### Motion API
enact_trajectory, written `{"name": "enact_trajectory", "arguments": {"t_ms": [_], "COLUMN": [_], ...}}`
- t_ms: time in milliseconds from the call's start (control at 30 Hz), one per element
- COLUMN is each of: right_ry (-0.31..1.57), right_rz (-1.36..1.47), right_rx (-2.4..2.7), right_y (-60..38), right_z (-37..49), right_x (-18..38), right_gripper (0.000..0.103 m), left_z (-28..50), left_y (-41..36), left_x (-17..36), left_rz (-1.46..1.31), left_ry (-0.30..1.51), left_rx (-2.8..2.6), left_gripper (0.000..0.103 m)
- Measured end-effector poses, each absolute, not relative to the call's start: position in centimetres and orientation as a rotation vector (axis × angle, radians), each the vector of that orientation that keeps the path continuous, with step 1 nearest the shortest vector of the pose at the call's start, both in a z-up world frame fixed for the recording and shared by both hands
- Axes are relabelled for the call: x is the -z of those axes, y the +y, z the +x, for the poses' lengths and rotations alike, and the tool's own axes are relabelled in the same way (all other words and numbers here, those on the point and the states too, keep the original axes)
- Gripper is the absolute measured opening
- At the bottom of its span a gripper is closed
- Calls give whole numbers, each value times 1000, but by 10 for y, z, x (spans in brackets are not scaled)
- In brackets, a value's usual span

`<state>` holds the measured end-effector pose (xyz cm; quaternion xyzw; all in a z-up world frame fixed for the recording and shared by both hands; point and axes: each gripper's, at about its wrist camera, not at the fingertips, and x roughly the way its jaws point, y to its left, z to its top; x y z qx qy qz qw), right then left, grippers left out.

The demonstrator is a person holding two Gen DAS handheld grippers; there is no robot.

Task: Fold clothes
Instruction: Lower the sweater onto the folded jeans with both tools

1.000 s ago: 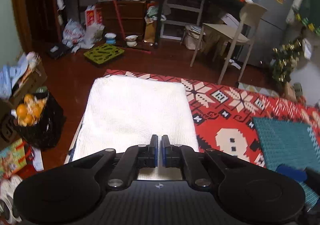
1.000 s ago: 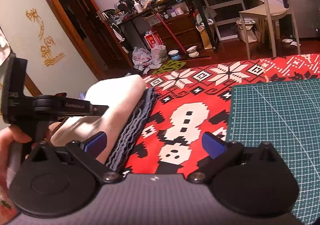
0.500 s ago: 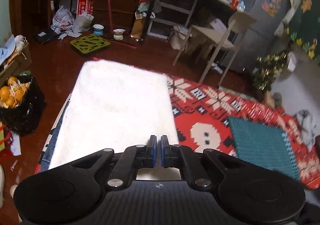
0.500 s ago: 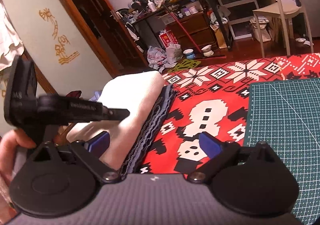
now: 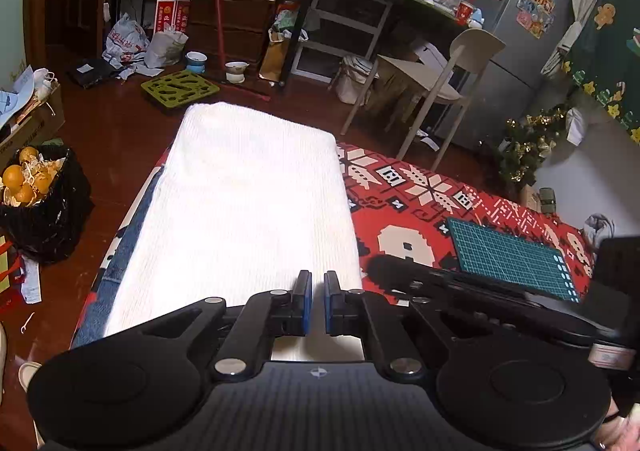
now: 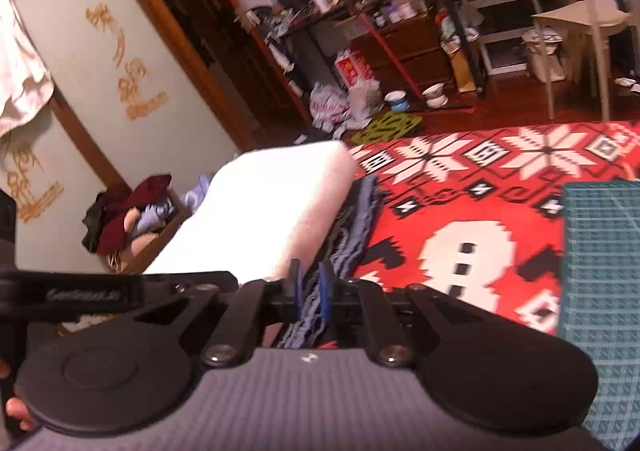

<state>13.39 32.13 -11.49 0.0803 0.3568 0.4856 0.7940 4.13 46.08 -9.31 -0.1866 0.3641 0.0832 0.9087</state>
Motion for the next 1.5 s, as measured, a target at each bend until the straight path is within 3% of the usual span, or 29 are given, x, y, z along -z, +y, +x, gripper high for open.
{"name": "enact_trajectory", "arguments": {"t_ms": [567,867,1167,1500], "right_ry": [745,681,610,622], "right_rz": [-32,51,101,-15], "right_rx": [-1143,-1045,-955,-1025], "right_y": [299,304,349,369], "right_z": [58,119,190,184], "right_x": [111,98,113,126], "right_gripper": [6,6,7,7], "left_z": [-2,47,135,131], "left_y": [445,463,481,479], "left_x": [95,64,82,87], "left_rz": [-396,-352,-302,-333], "left_ry": [769,684,733,730], "left_rx": [-145,-163,-214,-210], "left_gripper": [6,6,6,6]}}
